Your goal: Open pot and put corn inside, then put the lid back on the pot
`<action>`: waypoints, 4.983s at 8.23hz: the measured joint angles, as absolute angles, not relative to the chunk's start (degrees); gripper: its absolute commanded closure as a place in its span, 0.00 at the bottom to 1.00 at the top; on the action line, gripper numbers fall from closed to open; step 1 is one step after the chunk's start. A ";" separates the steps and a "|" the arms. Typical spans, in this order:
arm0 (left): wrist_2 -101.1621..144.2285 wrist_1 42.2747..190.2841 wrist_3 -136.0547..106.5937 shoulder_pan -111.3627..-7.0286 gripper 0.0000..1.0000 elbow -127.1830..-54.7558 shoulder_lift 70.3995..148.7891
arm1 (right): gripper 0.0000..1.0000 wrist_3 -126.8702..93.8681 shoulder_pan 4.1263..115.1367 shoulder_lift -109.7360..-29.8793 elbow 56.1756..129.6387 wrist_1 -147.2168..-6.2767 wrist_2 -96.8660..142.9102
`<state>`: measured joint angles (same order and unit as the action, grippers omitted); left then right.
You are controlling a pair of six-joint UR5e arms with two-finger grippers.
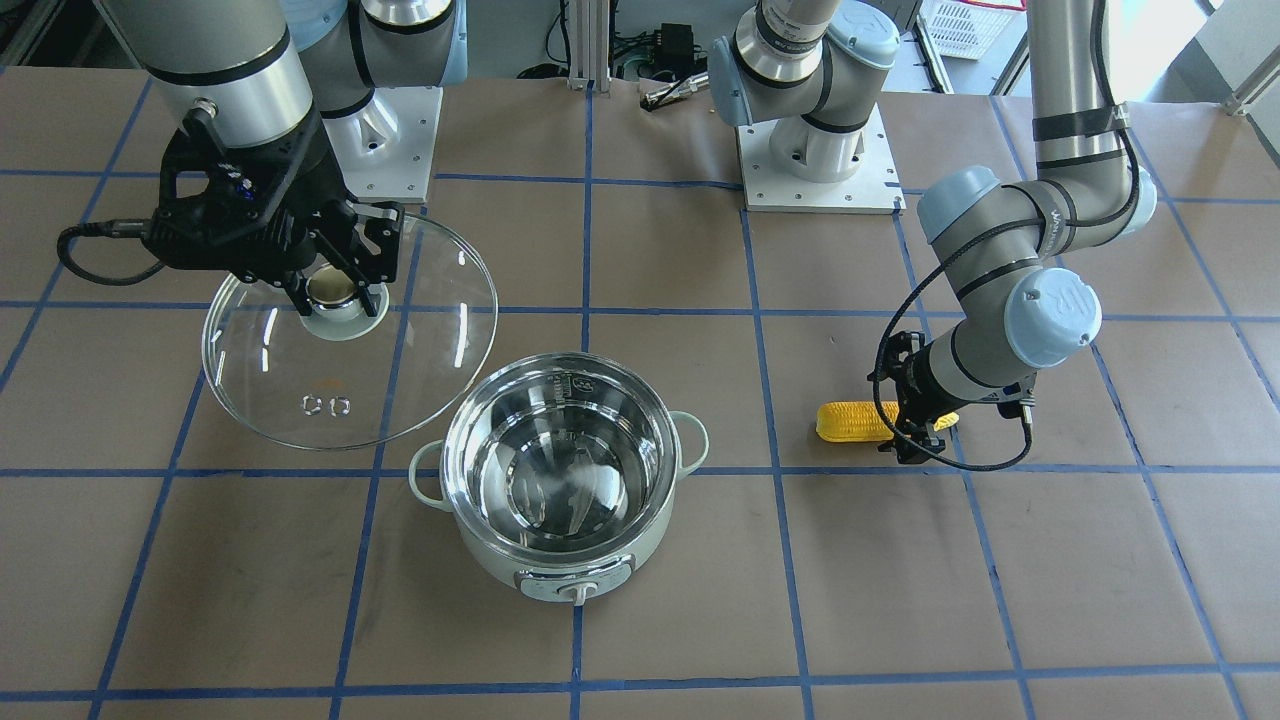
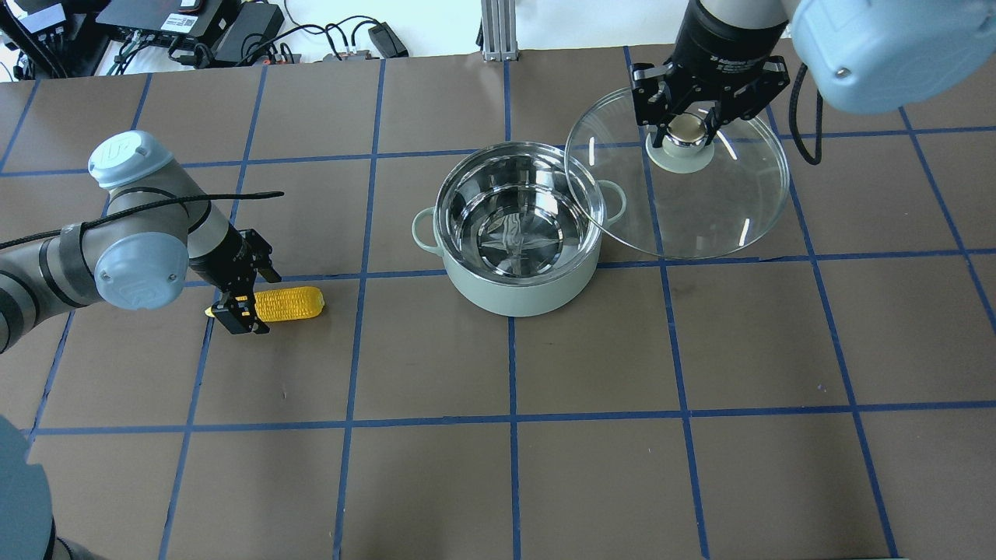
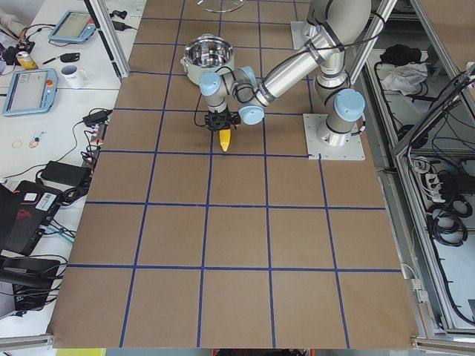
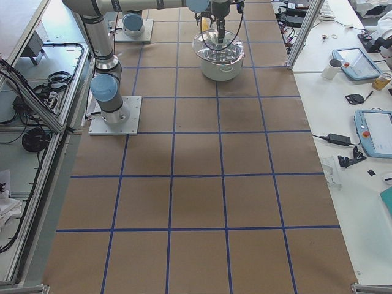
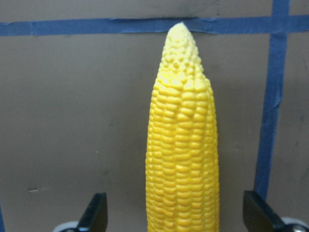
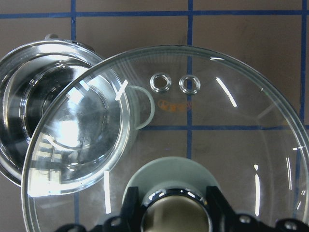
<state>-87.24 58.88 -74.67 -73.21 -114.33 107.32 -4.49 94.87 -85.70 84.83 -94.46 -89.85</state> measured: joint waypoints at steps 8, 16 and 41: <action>-84.41 59.55 -69.78 -73.52 1.00 -113.83 107.02 | 0.84 -1.69 93.17 -88.16 87.45 -92.25 -89.75; -83.71 84.80 -87.68 -87.82 1.00 -96.16 97.94 | 0.83 -1.68 93.17 -88.24 87.45 -92.52 -89.74; -81.50 77.17 -112.93 -109.79 0.03 -73.92 122.88 | 0.83 -1.40 93.34 -88.24 87.45 -93.55 -89.66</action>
<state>-81.50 77.17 -112.93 -109.79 -73.92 122.88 -1.40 93.34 -88.24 87.45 -93.55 -89.66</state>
